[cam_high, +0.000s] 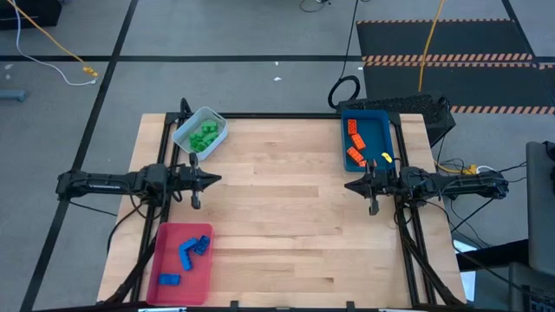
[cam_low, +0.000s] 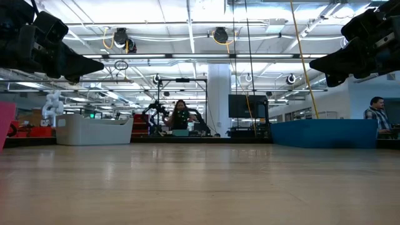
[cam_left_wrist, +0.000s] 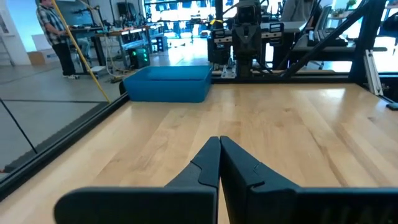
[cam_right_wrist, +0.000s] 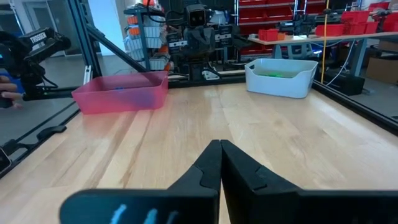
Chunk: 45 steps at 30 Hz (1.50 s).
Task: Sort & place blocks by color
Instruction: Return to Home Position
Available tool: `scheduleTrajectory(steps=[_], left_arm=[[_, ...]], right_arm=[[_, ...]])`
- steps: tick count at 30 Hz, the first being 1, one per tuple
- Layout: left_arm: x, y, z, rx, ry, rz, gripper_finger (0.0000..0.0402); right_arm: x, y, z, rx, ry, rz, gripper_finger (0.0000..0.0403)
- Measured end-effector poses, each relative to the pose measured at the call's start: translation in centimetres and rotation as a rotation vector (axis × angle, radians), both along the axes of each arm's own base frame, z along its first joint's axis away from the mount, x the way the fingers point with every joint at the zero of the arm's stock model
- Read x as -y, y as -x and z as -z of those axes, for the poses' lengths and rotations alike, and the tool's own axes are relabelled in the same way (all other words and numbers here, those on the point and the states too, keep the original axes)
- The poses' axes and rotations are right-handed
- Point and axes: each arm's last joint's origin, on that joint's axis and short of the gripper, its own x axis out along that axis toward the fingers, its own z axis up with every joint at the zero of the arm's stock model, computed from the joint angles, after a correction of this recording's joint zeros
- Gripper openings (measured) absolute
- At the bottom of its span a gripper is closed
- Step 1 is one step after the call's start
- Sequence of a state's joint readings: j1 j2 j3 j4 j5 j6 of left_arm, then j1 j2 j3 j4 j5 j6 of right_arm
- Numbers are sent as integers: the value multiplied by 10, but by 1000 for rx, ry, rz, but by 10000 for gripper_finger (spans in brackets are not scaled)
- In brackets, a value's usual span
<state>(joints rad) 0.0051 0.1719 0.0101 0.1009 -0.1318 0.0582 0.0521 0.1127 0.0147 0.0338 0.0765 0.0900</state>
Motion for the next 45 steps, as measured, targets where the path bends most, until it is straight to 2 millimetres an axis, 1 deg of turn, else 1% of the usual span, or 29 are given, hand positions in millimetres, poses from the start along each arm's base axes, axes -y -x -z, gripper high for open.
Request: scheduleTrajectory(steps=[8,45], left_arm=[[0,0,-1,13,37,-2,5],[0,0,-1,13,36,-2,6]], right_arm=[[0,0,0,2,-3,0,0],[0,0,0,4,-3,1,0]])
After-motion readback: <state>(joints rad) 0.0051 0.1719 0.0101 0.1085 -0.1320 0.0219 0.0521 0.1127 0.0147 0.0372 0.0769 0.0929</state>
